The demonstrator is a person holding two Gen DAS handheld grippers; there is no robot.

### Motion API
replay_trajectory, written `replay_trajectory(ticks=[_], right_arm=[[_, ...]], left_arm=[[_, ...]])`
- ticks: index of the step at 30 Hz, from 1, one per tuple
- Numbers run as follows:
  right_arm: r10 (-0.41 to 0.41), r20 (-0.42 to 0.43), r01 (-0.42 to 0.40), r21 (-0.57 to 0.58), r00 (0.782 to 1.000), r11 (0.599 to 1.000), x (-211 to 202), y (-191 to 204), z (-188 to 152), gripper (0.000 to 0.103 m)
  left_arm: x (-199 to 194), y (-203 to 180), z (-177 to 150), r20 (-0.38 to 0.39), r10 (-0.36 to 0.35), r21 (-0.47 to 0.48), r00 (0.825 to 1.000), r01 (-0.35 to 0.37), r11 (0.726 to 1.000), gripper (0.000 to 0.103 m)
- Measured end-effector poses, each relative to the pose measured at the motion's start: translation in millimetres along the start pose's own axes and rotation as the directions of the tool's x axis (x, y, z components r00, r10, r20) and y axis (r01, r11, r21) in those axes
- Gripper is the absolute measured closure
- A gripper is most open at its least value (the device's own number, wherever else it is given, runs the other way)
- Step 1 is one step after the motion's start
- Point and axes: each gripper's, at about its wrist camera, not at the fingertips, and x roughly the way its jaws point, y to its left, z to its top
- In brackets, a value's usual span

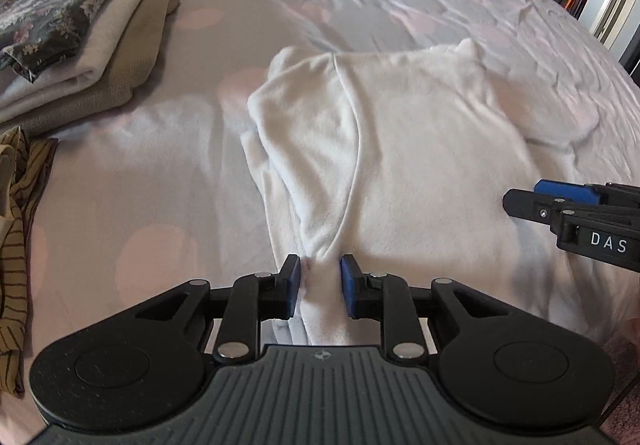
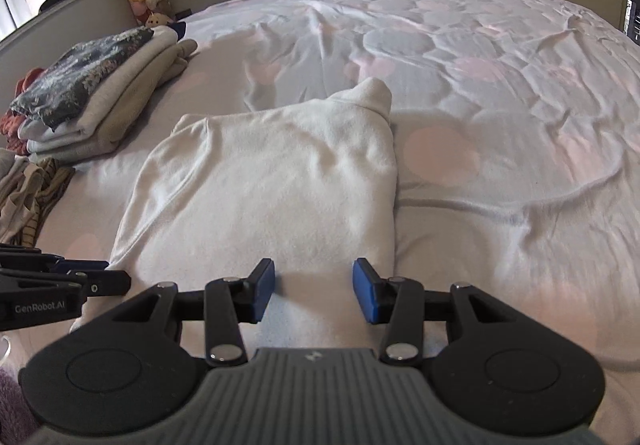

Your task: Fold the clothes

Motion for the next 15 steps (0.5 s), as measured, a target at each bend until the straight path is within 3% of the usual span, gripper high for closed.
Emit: replay_trajectory(ticks=[4, 7, 9, 11, 13, 15], right_arm=[[-0.047, -0.024, 0.044, -0.104, 0.999, 0.994, 6, 14, -3, 0.051], [-0.04, 0.004, 0.04, -0.095, 0.999, 0.995, 2, 13, -3, 0.052], [0.011, 0.063, -0.01, -0.025, 0.998, 1.0, -7, 2, -2, 0.052], [0.006, 0.116, -0.012, 0.05, 0.993, 0.999, -15, -9, 0, 0.049], [-0.009, 0.133, -0.008, 0.126, 0.991, 0.992, -17, -20, 3, 0.044], [-0.027, 0.123, 0.003, 0.193, 0.992, 0.981, -14, -31, 4, 0.044]], left_arm=[[2, -4, -3, -0.021, 0.019, 0.023, 1.0, -0.019, 1.0, 0.081], [-6, 1, -5, 0.009, -0.005, -0.001, 1.0, 0.005, 1.0, 0.081], [-15, 10, -3, 0.062, -0.047, -0.056, 0.997, 0.05, 0.997, 0.081], [-22, 23, -1, 0.126, -0.084, -0.123, 0.988, 0.099, 0.987, 0.072], [-25, 36, 2, 0.177, -0.094, -0.187, 0.98, 0.128, 0.974, 0.061], [-24, 47, 5, 0.203, -0.087, -0.243, 0.975, 0.137, 0.96, 0.059]])
